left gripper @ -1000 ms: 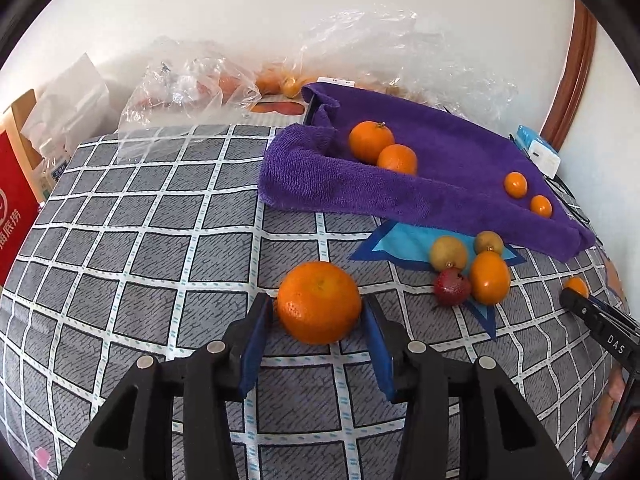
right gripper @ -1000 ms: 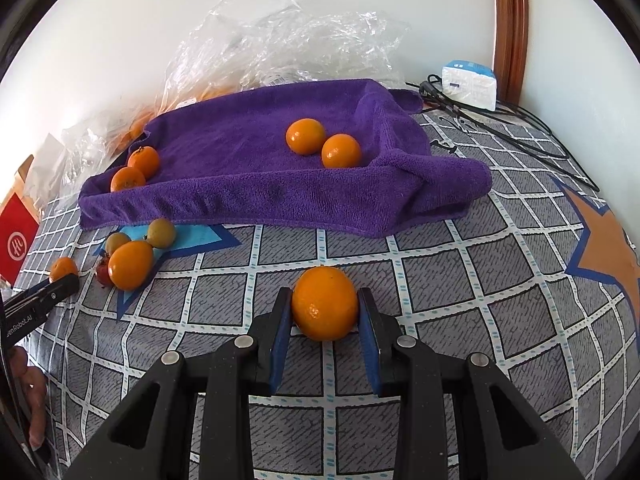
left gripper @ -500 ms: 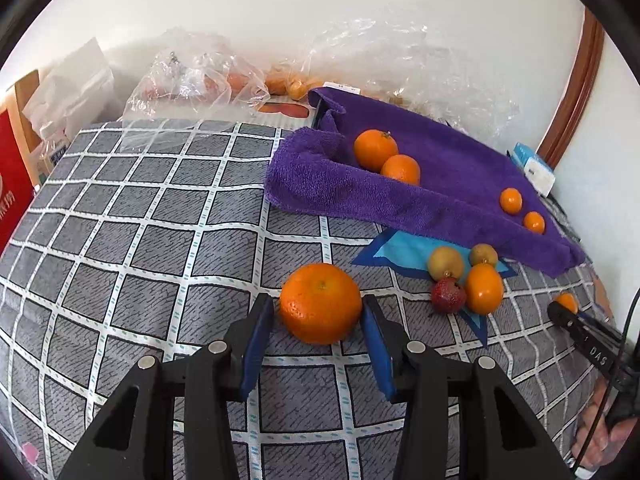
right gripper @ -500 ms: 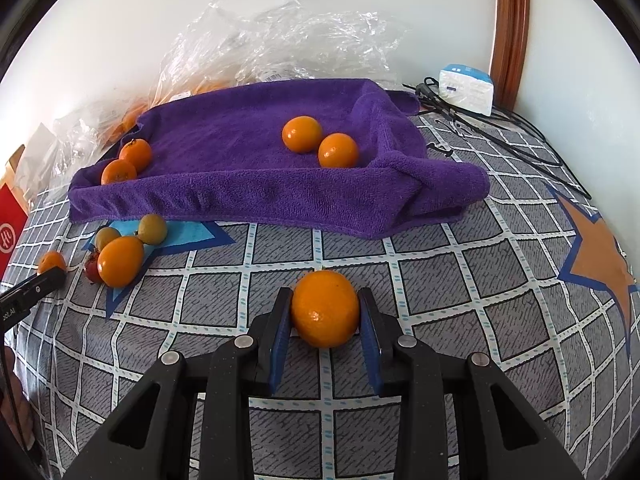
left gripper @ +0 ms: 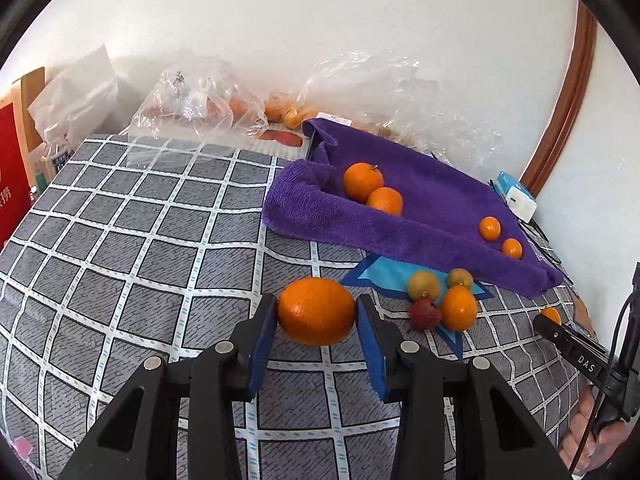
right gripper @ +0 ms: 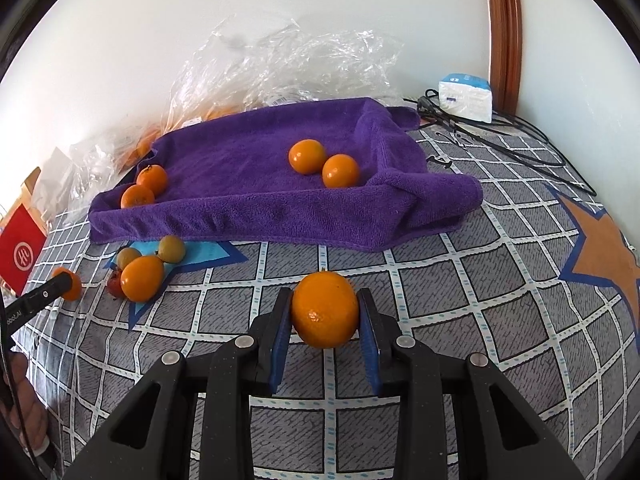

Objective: Organize fruits
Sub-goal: 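Lift both held mandarins and carry them over the purple towel, then lower both mandarins onto the purple towel and open both grippers, then move both open grippers back toward the fruit on the blue cloth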

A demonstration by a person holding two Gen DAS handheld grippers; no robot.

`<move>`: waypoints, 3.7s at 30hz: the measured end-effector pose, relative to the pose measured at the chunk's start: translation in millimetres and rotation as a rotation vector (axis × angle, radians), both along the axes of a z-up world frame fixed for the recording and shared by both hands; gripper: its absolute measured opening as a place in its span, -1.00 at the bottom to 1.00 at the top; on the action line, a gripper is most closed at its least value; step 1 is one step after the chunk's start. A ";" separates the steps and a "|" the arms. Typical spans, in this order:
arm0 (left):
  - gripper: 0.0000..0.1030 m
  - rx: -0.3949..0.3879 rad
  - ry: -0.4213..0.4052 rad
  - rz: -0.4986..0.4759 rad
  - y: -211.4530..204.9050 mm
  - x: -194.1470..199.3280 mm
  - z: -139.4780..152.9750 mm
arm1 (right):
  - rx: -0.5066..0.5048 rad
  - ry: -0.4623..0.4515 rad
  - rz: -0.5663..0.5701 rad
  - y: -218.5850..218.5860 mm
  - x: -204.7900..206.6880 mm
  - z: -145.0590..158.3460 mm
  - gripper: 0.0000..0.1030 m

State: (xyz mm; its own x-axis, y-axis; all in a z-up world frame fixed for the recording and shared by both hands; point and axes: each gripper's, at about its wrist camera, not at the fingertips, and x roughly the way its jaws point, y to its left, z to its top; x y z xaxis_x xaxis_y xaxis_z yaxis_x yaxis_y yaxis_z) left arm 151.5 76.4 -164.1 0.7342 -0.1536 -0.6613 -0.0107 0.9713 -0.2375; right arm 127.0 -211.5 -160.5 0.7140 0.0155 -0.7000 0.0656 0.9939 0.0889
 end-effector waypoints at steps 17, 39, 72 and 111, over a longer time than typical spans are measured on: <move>-0.27 -0.029 -0.028 -0.014 2.9 -2.8 3.6 | 0.011 -0.013 0.001 -1.3 -1.1 1.2 -0.39; -0.27 -0.041 -0.046 0.054 11.7 0.0 27.3 | 0.037 -0.047 0.051 -8.1 3.2 35.8 -0.39; -0.27 -0.056 -0.003 -0.027 -30.4 129.2 42.1 | -0.041 0.098 0.102 -32.3 192.5 17.3 -0.39; -0.03 0.071 0.153 -0.099 -97.6 157.8 24.6 | -0.006 0.054 -0.002 -53.0 69.0 48.1 -0.17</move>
State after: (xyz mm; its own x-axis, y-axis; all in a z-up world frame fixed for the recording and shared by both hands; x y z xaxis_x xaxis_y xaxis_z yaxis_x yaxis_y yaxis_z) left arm 309.4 -21.3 -139.4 0.6077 -0.1694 -0.7759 0.0553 0.9836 -0.1714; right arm 196.0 -264.5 -112.4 0.6752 0.0100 -0.7376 0.0718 0.9943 0.0791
